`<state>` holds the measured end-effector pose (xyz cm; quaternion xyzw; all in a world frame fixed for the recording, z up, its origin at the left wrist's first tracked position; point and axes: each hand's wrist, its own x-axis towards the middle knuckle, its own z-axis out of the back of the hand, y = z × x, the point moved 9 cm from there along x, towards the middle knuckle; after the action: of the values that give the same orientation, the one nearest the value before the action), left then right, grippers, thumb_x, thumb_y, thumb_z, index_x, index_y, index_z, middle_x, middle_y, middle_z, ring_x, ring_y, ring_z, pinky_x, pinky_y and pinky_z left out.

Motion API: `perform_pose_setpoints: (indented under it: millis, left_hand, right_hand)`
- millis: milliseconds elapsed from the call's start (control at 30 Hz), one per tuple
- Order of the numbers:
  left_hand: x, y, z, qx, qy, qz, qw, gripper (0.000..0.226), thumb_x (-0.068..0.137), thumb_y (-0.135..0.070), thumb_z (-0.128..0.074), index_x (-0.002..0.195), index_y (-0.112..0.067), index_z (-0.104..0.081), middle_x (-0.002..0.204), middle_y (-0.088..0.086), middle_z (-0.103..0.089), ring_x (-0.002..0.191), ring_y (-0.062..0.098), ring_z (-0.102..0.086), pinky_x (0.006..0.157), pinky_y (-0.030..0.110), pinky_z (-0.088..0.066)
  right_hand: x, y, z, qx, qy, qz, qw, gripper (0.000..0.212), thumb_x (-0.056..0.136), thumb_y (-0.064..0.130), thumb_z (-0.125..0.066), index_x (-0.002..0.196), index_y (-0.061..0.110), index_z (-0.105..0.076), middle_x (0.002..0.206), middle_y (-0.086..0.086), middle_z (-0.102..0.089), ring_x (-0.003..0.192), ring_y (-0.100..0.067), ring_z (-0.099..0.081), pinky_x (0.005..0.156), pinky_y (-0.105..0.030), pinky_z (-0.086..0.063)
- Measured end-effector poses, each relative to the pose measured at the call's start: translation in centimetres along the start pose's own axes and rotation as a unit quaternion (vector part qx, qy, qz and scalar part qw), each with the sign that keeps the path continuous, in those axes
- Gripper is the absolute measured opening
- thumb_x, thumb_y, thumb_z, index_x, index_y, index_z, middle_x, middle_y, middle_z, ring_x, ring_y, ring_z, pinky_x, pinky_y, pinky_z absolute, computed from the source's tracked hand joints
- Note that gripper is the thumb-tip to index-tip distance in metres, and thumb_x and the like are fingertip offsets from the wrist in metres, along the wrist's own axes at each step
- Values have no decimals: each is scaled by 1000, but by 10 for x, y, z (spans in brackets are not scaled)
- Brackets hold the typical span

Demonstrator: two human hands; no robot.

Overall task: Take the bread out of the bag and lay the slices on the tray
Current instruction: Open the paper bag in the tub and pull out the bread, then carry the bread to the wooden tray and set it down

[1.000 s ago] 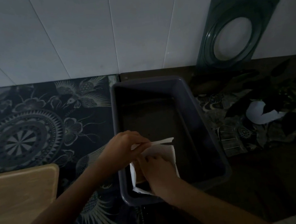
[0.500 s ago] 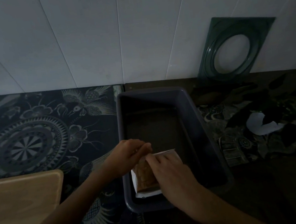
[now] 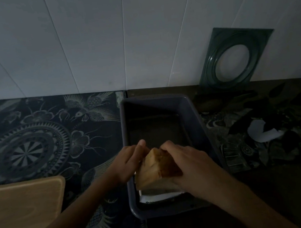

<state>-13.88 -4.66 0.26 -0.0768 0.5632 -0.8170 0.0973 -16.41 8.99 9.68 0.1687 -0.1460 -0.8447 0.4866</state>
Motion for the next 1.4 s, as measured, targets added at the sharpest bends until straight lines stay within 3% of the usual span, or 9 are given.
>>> perform_pose_setpoints:
  millis: [133,300,467,567,733,933,1033,1233,1400]
  left_hand:
    - [-5,-7,6,-26,6,-24,999,68,103,-60,-17,55,-29,-53,52,-6,-48,51,9,-47,61,31,-42]
    - [-15,-13,15,-104,11,-28,994,82,94,-74,-23,67,-5,-58,61,0,-57,59,10,-54,65,19,-45]
    - [-34,-35,28,-256,19,-77,963,76,96,-69,-26,130,-12,-64,131,12,-66,125,27,-61,107,40,-48]
    - [-45,-68,36,-273,35,-162,948,66,96,-64,-40,144,-20,-50,145,5,-56,133,24,-53,105,34,-48]
    - [-53,-76,41,-210,20,-128,969,59,89,-35,-71,140,-17,-48,128,6,-62,122,28,-60,95,34,-53]
    - [-66,-75,50,-231,-13,-115,966,49,88,-27,-74,133,-20,-57,127,5,-67,122,24,-63,95,31,-55]
    - [-73,-70,53,-244,-22,-99,964,42,90,-21,-72,129,-15,-60,124,7,-69,118,25,-66,90,30,-57]
    - [-93,-56,54,-249,-18,-43,968,36,91,-30,-70,124,-17,-65,124,8,-70,115,23,-68,87,31,-59]
    - [-125,-39,59,-249,-24,19,968,44,82,-51,-75,118,-25,-69,122,4,-72,113,22,-70,88,39,-61]
  right_hand:
    - [-6,9,32,32,-28,12,999,53,80,54,-74,121,47,-41,111,24,-61,96,6,-58,73,-13,-43]
    - [-14,9,59,64,-48,12,997,58,80,42,-81,124,48,-45,117,23,-64,105,7,-61,82,-16,-52]
    - [-17,7,76,153,-80,4,985,59,77,39,-85,124,49,-51,118,30,-63,110,15,-57,82,-7,-50]
    - [-16,4,79,215,-90,-11,973,57,73,40,-86,118,53,-54,121,29,-63,113,11,-59,85,-20,-55]
    - [-16,0,73,309,-79,-36,947,61,66,43,-89,119,49,-58,121,25,-67,112,8,-62,88,-27,-56]
    - [-16,-6,50,401,-44,-64,913,64,64,35,-94,119,44,-63,118,15,-72,111,-6,-69,88,-41,-60]
    - [-16,-7,39,408,-44,-72,909,66,59,40,-96,116,48,-64,115,18,-73,106,-3,-70,84,-35,-61]
    - [-20,-5,13,444,-51,-93,889,76,54,43,-98,121,35,-64,113,14,-76,104,-6,-73,80,-23,-60]
    - [-28,10,-21,471,-35,-112,874,75,56,42,-97,123,29,-66,114,7,-77,102,-13,-75,84,-34,-61]
